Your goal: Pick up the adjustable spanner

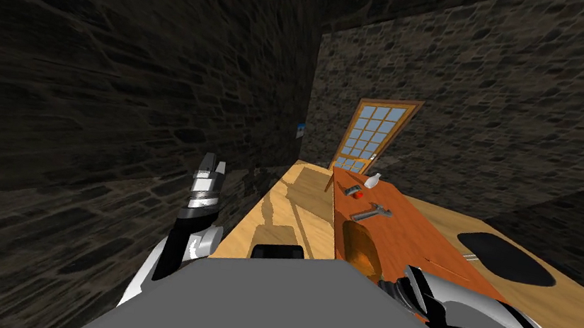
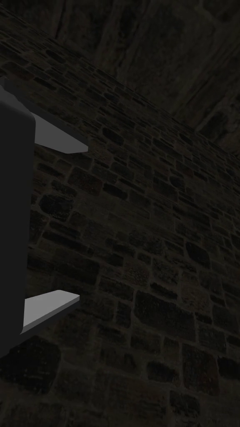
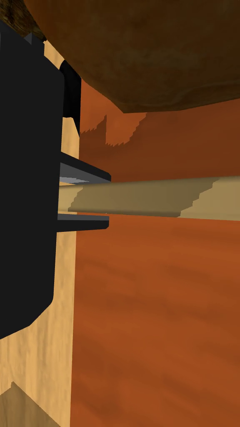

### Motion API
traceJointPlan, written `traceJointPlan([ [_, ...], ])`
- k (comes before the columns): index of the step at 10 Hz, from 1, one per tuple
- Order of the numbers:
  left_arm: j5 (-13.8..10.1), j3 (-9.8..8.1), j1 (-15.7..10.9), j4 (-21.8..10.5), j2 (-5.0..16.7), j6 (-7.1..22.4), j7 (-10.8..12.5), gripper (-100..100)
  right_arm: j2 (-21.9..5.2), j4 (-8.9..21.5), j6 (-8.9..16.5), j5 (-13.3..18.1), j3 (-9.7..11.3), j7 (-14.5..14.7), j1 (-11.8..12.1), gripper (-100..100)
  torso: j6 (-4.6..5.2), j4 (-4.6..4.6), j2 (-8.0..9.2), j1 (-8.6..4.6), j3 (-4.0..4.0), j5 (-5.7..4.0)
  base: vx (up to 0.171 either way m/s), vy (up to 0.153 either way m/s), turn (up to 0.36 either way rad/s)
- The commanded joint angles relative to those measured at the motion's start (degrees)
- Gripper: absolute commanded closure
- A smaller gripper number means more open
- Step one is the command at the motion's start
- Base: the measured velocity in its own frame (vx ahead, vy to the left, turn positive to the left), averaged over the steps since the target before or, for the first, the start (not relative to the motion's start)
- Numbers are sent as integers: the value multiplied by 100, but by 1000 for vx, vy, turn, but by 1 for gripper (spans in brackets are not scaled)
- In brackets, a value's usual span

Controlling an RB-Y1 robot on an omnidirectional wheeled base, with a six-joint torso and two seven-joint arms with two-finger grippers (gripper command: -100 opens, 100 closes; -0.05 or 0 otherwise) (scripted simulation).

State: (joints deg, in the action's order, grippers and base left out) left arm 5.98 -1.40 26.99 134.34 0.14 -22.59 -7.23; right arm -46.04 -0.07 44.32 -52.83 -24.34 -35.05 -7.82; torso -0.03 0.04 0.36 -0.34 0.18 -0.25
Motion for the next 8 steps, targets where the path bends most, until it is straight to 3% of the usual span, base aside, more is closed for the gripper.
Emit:
traceJointPlan([
  [1,0,0,0,0,0,0,0,0,-38,-3,91,-286,266,-187,140,100,0,0,0,0,0,0,-91,10,276],
  [4,0,0,0,0,0,0,0,0,-80,-12,134,-566,431,-273,189,100,8,-4,1,4,-1,-4,-62,8,97],
  [6,0,0,0,0,0,0,0,0,-163,-31,220,-978,761,-443,286,100,6,-4,-6,5,-4,-5,-70,16,223],
  [7,0,0,0,0,0,0,0,0,-163,-31,220,-1015,761,-443,286,100,3,-1,-2,4,-2,-4,-62,2,83],
  [8,0,-1,1,0,0,0,0,0,-205,-40,263,-1239,927,-529,335,100,15,-3,-4,-1,-3,-6,-67,11,125],
])
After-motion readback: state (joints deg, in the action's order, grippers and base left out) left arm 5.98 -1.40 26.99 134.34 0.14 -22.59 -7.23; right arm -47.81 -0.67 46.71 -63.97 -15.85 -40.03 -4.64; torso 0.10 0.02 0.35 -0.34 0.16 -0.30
